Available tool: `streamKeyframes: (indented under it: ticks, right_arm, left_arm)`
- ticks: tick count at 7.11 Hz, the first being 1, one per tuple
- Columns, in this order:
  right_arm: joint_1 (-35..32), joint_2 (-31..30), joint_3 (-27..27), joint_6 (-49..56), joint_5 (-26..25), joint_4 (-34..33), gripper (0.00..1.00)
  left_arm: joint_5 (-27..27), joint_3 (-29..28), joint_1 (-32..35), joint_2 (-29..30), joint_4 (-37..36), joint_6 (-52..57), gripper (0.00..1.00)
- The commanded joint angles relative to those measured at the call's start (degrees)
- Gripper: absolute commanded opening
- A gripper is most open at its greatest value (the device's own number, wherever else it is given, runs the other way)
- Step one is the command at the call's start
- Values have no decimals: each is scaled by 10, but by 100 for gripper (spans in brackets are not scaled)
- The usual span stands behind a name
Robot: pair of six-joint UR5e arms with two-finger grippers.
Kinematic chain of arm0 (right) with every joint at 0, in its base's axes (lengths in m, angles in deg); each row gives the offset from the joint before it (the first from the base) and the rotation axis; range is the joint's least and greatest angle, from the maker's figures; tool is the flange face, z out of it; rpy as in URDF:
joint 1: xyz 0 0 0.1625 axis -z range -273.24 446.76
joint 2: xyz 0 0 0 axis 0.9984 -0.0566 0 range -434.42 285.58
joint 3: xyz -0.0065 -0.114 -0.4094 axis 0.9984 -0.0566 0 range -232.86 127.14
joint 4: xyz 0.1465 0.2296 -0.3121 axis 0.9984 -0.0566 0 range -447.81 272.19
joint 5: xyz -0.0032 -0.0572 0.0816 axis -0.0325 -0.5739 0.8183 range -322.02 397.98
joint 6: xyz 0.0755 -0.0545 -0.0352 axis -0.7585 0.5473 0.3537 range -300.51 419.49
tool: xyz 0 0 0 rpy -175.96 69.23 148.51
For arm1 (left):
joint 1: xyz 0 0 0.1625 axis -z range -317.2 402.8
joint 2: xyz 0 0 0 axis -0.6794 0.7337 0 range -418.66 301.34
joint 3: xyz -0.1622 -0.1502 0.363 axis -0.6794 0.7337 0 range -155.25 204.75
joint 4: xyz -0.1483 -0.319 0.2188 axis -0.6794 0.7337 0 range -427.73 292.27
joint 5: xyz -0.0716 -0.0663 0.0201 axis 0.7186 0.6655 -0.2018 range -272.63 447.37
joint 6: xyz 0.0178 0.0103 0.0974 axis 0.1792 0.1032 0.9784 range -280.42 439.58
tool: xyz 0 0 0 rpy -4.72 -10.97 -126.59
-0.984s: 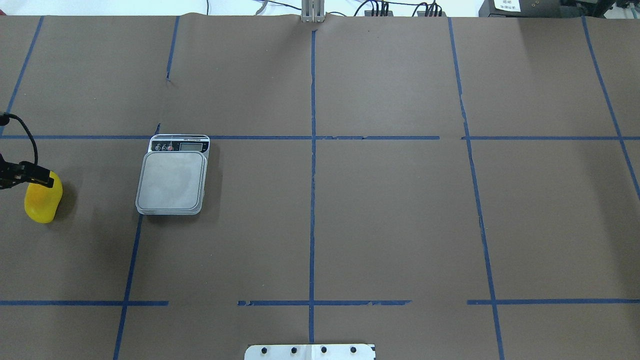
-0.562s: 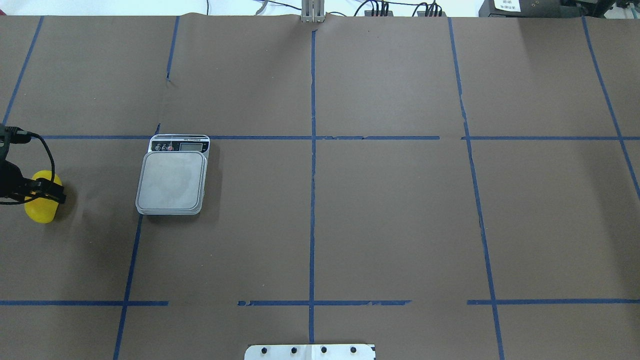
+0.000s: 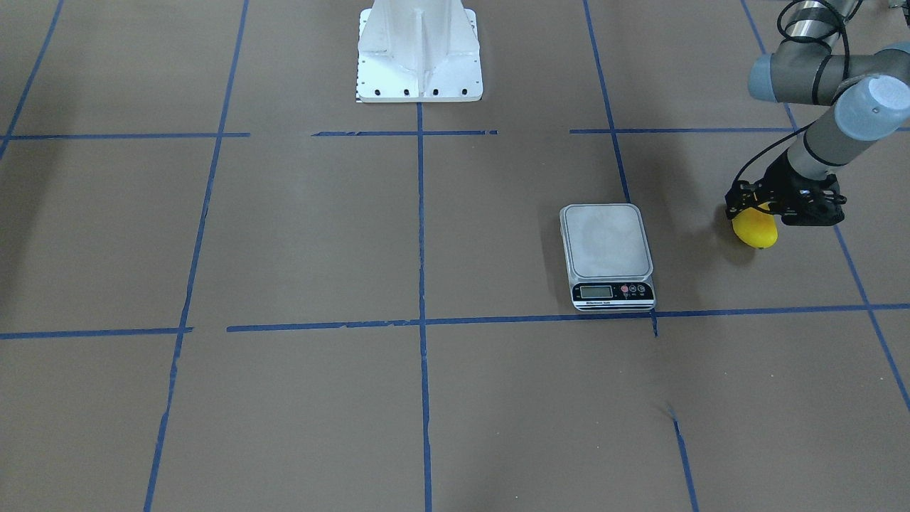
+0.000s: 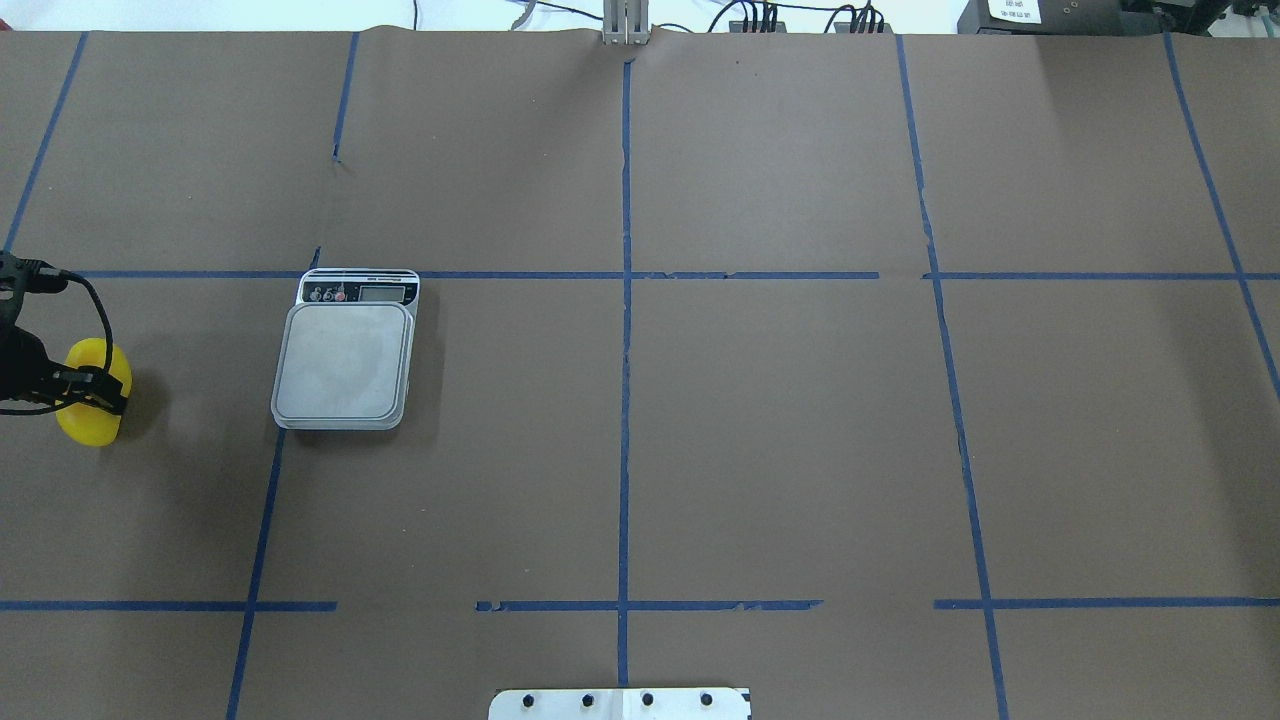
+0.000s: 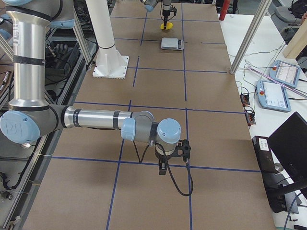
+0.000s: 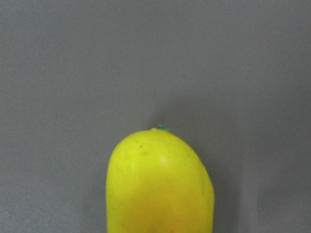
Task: Weigh mango
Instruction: 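Lift the mango with the left gripper and carry it over the scale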
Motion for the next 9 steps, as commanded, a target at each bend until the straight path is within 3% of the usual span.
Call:
streamKeyframes:
  ticks: [1, 2, 4, 6, 9]
  right_arm:
    - [0, 0, 0, 0, 0, 0, 100]
    - [0, 0, 0, 0, 0, 0, 100]
    - [0, 0, 0, 0, 0, -1, 100]
    - [0, 0, 0, 0, 0, -1, 100]
    - [0, 0, 0, 0, 0, -1, 100]
  left_arm:
    - [7, 100, 18, -25, -56, 9, 0]
    - [7, 146, 42, -11, -139, 9, 0]
    - [7, 159, 50, 116, -270, -6, 0]
    - [7, 115, -4, 213, -278, -115, 0]
    - [3, 41, -68, 273, -267, -151, 0]
